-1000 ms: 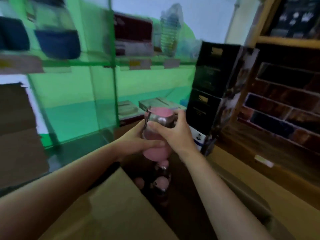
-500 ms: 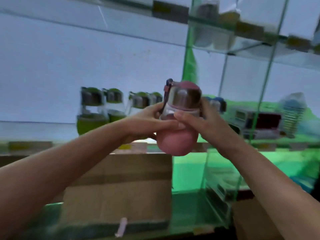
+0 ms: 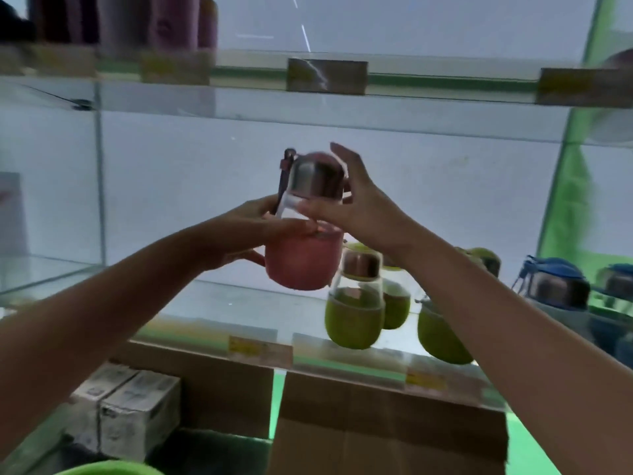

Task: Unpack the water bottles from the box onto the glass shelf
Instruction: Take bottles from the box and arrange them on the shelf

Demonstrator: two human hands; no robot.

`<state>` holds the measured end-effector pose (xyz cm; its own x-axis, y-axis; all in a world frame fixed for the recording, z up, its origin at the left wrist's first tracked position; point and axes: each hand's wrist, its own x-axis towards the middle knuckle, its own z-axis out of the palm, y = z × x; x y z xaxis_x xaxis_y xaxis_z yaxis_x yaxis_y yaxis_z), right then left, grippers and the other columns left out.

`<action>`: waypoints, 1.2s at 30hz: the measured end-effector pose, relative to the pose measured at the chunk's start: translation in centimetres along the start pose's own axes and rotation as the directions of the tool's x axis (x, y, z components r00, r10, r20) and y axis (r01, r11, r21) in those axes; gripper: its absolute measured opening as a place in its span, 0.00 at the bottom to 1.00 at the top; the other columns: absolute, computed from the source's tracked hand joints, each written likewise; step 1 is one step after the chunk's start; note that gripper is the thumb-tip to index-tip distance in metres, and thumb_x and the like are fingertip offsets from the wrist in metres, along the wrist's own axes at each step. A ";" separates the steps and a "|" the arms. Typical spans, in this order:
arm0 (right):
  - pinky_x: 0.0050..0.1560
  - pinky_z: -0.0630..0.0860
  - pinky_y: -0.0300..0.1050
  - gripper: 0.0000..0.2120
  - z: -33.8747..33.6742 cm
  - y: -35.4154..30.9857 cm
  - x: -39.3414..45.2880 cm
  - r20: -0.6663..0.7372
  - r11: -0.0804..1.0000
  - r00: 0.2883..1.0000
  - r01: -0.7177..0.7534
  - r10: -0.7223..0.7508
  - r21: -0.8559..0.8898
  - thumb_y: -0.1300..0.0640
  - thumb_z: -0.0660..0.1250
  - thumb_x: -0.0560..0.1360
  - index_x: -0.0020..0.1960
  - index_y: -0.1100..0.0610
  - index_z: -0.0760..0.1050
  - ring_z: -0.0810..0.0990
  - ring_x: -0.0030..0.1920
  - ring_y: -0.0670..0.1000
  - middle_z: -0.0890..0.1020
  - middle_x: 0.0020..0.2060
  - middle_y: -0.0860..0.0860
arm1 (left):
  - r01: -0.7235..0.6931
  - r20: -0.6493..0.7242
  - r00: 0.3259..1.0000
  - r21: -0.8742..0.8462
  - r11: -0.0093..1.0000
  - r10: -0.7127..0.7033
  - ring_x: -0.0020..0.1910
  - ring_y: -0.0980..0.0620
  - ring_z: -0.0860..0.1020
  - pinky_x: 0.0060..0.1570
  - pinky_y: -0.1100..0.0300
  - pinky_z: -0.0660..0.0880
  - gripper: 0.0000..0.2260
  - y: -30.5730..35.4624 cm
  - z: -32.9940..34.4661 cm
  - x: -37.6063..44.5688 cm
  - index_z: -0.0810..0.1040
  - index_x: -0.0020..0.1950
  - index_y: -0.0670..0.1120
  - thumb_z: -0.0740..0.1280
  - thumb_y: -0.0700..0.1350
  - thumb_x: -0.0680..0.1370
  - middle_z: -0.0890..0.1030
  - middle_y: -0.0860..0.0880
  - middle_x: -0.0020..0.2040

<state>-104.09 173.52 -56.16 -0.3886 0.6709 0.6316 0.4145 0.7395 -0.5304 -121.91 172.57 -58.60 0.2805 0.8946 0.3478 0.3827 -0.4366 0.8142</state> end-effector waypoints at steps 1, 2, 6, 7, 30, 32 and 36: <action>0.56 0.68 0.40 0.38 0.7 0.3 0.8 0.032 0.998 0.999 0.011 -0.009 -0.055 0.50 0.72 0.70 0.73 0.48 0.55 0.72 0.57 0.48 0.71 0.59 0.47 | 0.035 -0.023 0.999 -0.002 0.999 -0.035 0.51 0.56 0.82 0.42 0.54 0.81 0.25 -1.1 -0.3 0.3 0.75 0.55 0.63 0.73 0.62 0.59 0.81 0.56 0.53; 0.54 0.67 0.39 0.37 1.4 0.7 1.7 0.057 0.993 0.998 0.014 -0.007 -0.113 0.50 0.73 0.70 0.73 0.49 0.57 0.72 0.56 0.49 0.72 0.61 0.49 | 0.071 -0.046 0.996 -0.009 0.997 -0.071 0.51 0.55 0.81 0.42 0.53 0.81 0.26 -2.1 -0.6 0.8 0.75 0.56 0.62 0.74 0.62 0.59 0.81 0.56 0.53; 0.49 0.64 0.37 0.32 3.6 2.9 5.4 0.141 0.946 0.985 -0.054 0.104 -0.321 0.50 0.72 0.70 0.71 0.54 0.64 0.73 0.53 0.51 0.75 0.62 0.56 | 0.173 -0.100 0.978 -0.078 0.982 -0.181 0.53 0.52 0.80 0.43 0.54 0.81 0.25 -6.7 -0.6 3.1 0.74 0.62 0.56 0.76 0.56 0.67 0.81 0.52 0.56; 0.49 0.64 0.38 0.31 3.9 3.5 6.0 0.162 0.934 0.978 -0.067 0.131 -0.350 0.51 0.72 0.70 0.70 0.55 0.65 0.74 0.55 0.53 0.75 0.62 0.56 | 0.184 -0.098 0.976 -0.104 0.977 -0.195 0.54 0.52 0.80 0.43 0.54 0.81 0.26 -7.7 -0.5 3.7 0.73 0.63 0.55 0.76 0.55 0.67 0.80 0.51 0.57; 0.52 0.68 0.39 0.22 -0.5 6.9 5.3 0.097 0.909 0.981 -0.115 0.167 -0.400 0.52 0.67 0.75 0.67 0.55 0.70 0.76 0.60 0.52 0.75 0.63 0.53 | 0.258 -0.384 0.901 0.096 0.961 -0.204 0.67 0.41 0.66 0.63 0.48 0.70 0.51 -9.7 3.0 8.7 0.60 0.71 0.51 0.74 0.65 0.53 0.67 0.41 0.66; 0.53 0.68 0.39 0.21 -1.9 6.5 4.0 0.046 0.918 0.988 -0.122 0.150 -0.378 0.52 0.67 0.75 0.66 0.54 0.70 0.76 0.60 0.52 0.76 0.63 0.53 | 0.246 -0.550 0.825 0.143 0.959 -0.130 0.66 0.42 0.65 0.63 0.46 0.68 0.46 -6.9 3.7 8.0 0.63 0.69 0.49 0.71 0.65 0.55 0.67 0.41 0.65; 0.54 0.70 0.40 0.20 -5.3 5.8 0.1 -0.029 0.935 0.991 -0.136 0.134 -0.327 0.52 0.67 0.75 0.66 0.53 0.71 0.76 0.57 0.49 0.76 0.62 0.51 | 0.003 -0.539 0.842 0.057 0.998 0.028 0.57 0.47 0.73 0.52 0.52 0.75 0.31 -1.0 6.5 6.3 0.68 0.63 0.46 0.74 0.57 0.67 0.73 0.44 0.60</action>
<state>-97.35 177.59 -56.15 -0.3056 0.7621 0.5708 0.7094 0.5821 -0.3974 -114.82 178.07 -60.27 -0.2277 0.7921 0.5663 0.4327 -0.4386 0.7876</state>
